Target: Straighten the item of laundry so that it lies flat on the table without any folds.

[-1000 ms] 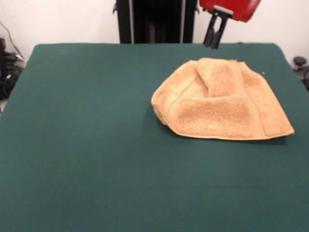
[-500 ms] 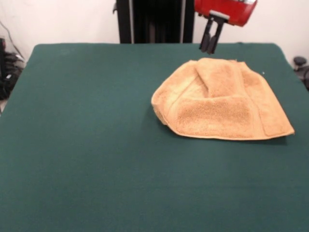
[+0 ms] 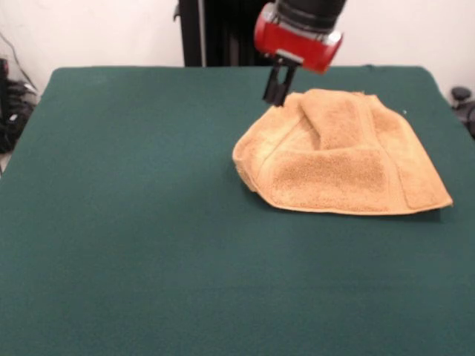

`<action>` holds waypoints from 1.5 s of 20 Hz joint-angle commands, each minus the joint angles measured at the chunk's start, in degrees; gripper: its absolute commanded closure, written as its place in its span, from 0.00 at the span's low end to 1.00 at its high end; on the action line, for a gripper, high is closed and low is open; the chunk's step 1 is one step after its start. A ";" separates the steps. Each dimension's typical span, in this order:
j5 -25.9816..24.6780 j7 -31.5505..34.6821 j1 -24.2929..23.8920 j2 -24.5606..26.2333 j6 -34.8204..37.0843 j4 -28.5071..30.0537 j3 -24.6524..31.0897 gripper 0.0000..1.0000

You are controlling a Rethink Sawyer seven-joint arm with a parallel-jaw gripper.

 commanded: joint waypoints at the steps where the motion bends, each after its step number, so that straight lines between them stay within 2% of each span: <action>1: -3.37 -16.00 -2.62 7.61 -6.02 3.46 9.00 1.00; 10: -6.76 -14.46 -8.65 10.00 -17.21 6.40 16.35 1.00; 15: -10.08 -12.06 -8.73 10.61 -20.61 6.58 16.05 1.00; 17: -10.27 -13.78 -8.37 10.82 -16.54 6.08 15.63 1.00; 20: -8.72 -19.84 -7.50 11.45 -3.77 4.75 14.01 1.00; 22: -8.39 -22.50 -7.67 12.58 0.82 3.84 13.77 1.00; 27: -9.89 -26.04 -8.52 15.82 6.07 2.14 13.65 1.00; 30: -9.99 -27.24 -9.26 15.90 9.08 1.74 13.93 1.00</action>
